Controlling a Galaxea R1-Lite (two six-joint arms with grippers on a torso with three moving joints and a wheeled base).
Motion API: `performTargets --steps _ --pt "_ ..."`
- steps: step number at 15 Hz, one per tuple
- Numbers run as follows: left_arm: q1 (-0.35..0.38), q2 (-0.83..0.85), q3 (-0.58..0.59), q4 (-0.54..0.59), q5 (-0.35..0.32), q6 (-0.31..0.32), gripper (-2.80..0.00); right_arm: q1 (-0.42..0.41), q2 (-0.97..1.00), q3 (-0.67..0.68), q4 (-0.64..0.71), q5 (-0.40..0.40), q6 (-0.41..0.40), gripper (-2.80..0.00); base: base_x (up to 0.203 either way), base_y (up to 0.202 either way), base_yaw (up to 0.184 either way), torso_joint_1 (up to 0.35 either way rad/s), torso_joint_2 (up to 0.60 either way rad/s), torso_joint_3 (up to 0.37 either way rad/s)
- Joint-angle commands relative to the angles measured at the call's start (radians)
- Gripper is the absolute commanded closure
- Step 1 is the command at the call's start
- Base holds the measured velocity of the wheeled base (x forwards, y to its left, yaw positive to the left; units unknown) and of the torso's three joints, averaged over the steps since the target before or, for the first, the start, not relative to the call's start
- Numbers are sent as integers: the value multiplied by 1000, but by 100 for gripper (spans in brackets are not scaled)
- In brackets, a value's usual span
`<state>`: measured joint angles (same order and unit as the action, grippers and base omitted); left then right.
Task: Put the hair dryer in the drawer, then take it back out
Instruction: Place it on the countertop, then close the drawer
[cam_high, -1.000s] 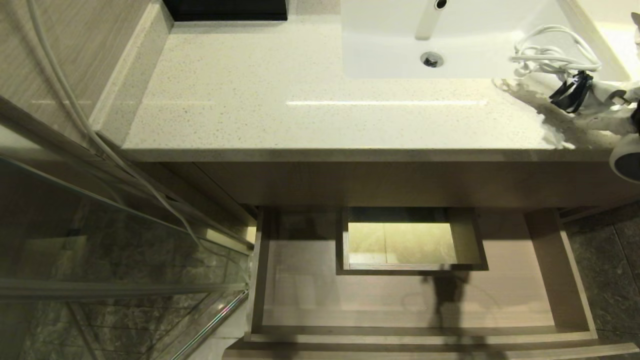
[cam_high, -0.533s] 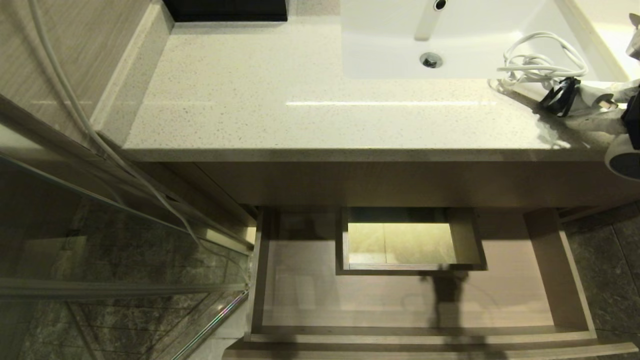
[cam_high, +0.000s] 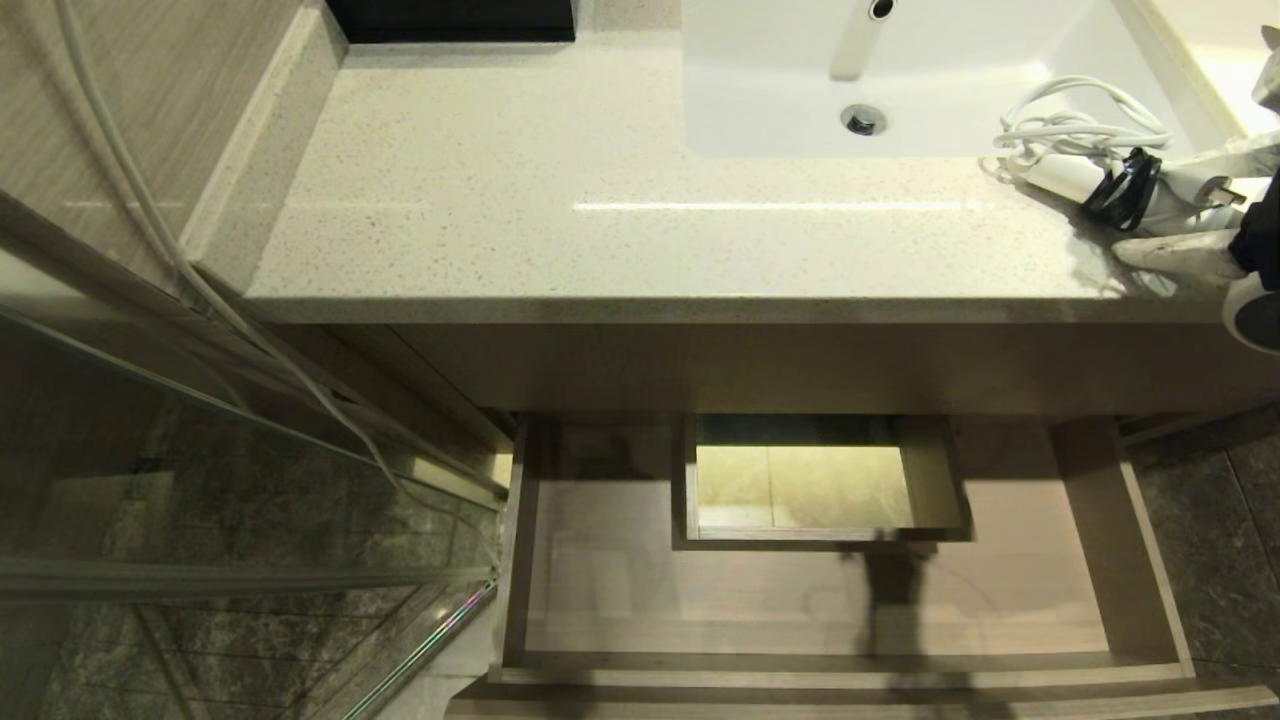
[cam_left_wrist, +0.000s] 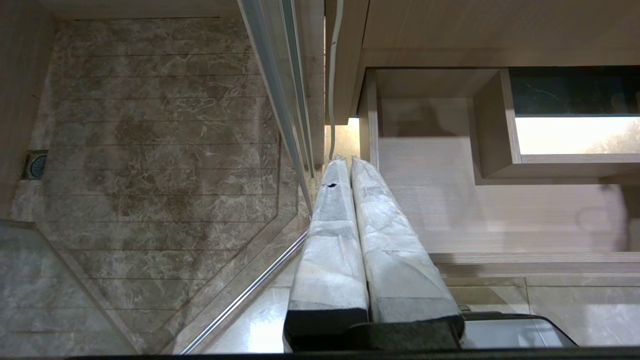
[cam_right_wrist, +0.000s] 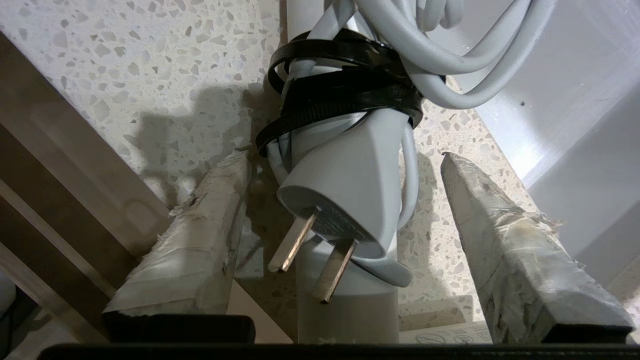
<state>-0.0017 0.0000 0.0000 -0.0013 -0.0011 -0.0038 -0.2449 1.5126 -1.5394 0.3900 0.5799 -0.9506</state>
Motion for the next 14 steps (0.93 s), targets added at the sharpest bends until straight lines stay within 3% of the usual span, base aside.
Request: performTargets --steps 1,11,12,14 --pt "-1 0 0 0 1 -1 0 -20 -32 6 5 46 -5 -280 0 0 0 0 0 0" --pt "0 0 1 0 0 -1 0 -121 -114 0 8 126 13 -280 0 0 0 0 0 0" --pt "0 0 2 0 0 -1 0 -137 -135 6 11 148 26 0 0 0 0 0 0 0" --pt "0 0 2 0 1 -1 0 -149 -173 10 26 152 49 0 0 0 0 0 0 0"
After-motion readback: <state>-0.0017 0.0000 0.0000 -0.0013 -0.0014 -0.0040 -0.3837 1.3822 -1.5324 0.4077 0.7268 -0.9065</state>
